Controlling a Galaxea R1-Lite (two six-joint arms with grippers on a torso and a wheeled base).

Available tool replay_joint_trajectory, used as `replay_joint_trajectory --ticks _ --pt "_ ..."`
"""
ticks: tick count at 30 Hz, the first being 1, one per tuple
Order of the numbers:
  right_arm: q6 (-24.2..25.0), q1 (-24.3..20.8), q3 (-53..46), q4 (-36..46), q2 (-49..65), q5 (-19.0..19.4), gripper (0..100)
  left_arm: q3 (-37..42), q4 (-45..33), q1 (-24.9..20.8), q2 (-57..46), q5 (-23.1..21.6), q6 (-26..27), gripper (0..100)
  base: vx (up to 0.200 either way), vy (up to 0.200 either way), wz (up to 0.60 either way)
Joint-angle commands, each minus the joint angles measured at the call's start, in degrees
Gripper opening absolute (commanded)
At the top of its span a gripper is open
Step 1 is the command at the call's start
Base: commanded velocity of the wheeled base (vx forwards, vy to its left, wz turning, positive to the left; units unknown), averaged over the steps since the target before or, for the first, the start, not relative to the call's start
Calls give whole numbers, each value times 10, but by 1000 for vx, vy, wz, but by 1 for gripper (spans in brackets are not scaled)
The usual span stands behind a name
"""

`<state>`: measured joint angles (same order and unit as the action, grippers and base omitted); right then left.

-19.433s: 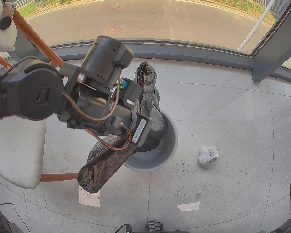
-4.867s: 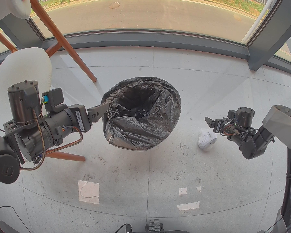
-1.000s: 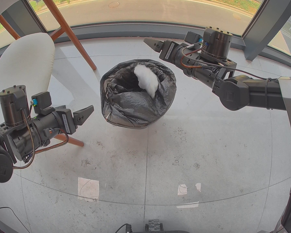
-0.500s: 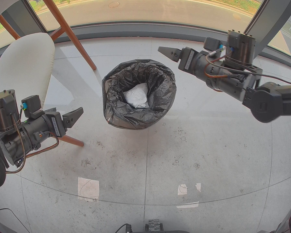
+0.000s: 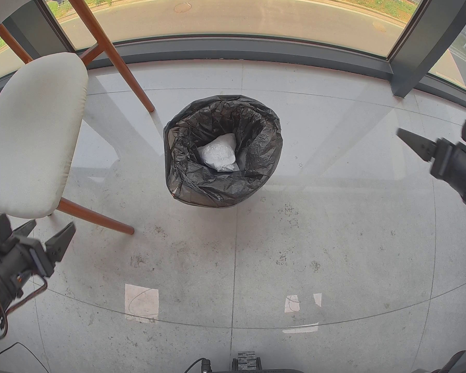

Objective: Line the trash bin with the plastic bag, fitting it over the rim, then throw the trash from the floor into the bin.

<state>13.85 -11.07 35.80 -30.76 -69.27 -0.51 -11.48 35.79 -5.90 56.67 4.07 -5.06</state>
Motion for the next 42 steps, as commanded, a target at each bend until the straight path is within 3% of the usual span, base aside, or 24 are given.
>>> replay_joint_trajectory --ticks 1,4,6,8,10,12,13,14,17,20,22,23,24,27,29,30,32,35,42 --pt "-44 161 -212 4 270 -2 100 115 -180 24 -340 6 27 100 0 0 0" --pt "-73 160 -264 4 328 -1 100 110 -342 8 -514 -46 33 100 0 0 0" --pt "-100 158 -303 5 367 1 100 98 -371 9 -517 -45 25 100 0 0 0" --pt "-120 156 -337 5 396 2 100 103 -350 9 -502 -35 17 100 0 0 0" --pt "-151 154 -358 93 499 17 100 115 -317 9 -513 -5 -28 100 0 0 0" --pt "-158 154 -358 199 577 18 100 115 -320 9 -513 -1 -31 100 0 0 0" --pt "-160 151 -357 291 653 8 100 115 -321 9 -513 -1 -30 100 0 0 0" --pt "-160 147 -351 320 667 3 100 115 -321 9 -513 -2 -29 100 0 0 0" --pt "-138 145 -357 287 635 -14 100 115 -321 9 -513 -6 -12 100 0 0 0" --pt "-134 144 -355 319 638 -12 100 115 -321 9 -513 -24 -2 100 0 0 0" --pt "-136 145 -355 318 638 -10 100 115 -323 9 -513 -65 8 100 0 0 0" --pt "-136 145 -355 318 638 -10 100 115 -323 9 -513 -65 8 100 0 0 0" --pt "-139 144 -355 317 637 -5 100 113 -332 8 -512 -104 30 100 0 0 0" --pt "-140 137 -356 317 639 3 100 106 -349 8 -511 -122 42 100 0 0 0" --pt "-145 100 -357 315 688 12 100 100 -363 8 -512 -173 55 100 0 0 0" --pt "-145 100 -357 315 688 12 100 100 -363 8 -512 -173 55 100 0 0 0" --pt "-144 110 -357 311 688 5 100 100 -362 8 -513 -221 63 100 0 0 0" --pt "-141 110 -357 311 688 -6 100 100 -362 8 -511 -238 63 100 0 0 0" --pt "-138 110 -357 311 688 -13 100 100 -361 8 -512 -231 63 100 0 0 0"
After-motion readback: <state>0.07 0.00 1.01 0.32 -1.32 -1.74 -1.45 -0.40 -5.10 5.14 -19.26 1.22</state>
